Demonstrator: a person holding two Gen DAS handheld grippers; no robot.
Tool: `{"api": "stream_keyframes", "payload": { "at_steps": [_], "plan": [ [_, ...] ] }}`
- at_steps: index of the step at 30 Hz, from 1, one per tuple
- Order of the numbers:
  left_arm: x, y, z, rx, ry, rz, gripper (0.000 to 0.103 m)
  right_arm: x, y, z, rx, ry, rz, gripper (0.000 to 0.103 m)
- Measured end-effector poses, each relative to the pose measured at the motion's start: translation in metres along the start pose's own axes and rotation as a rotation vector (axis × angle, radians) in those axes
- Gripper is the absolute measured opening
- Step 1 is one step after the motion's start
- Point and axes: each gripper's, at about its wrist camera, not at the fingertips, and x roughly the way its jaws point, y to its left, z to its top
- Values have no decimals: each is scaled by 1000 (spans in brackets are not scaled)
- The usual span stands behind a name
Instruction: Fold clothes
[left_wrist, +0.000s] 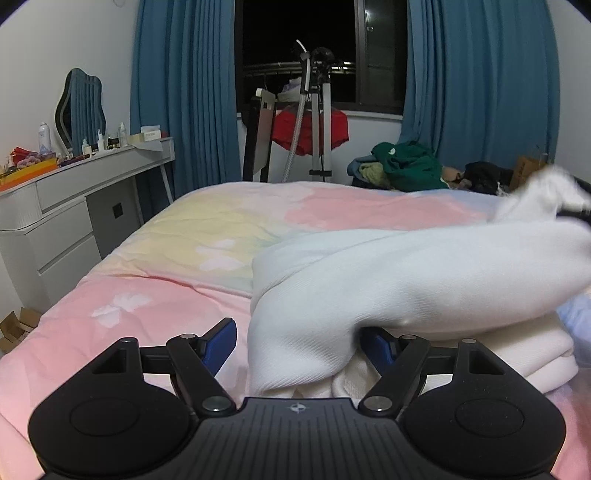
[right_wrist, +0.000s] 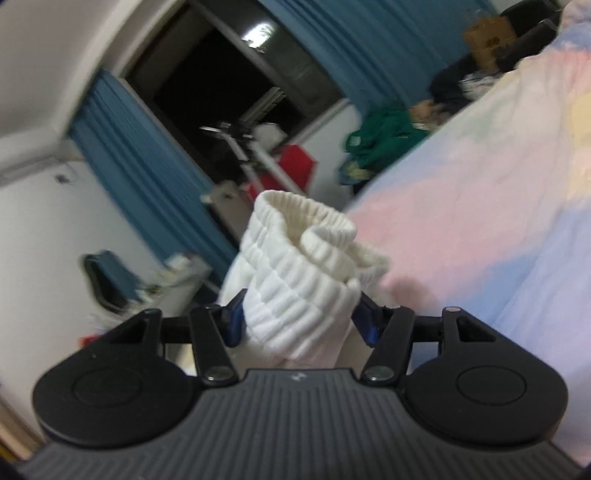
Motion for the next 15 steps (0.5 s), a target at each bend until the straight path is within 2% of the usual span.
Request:
{"api": "stream_keyframes", "payload": {
  "at_steps": [3,6,8,11,15],
  "plan": [
    [3,6,0,-35,21,4,80,13,-26,-5,132,109,-83,63],
    [7,15,1,-84,49,-11,80,18,-41,-12,222,185,-94,76],
    [9,21,2,-112,65,-24,81,24,-40,-18,223,236,-82,85],
    [15,28,4,-136,85,-41,81,33,-39,-27,223,311,-63,85],
    [17,30,4,-149,98,-45,83,46,-35,-38,197,349,-29,94]
  ]
}}
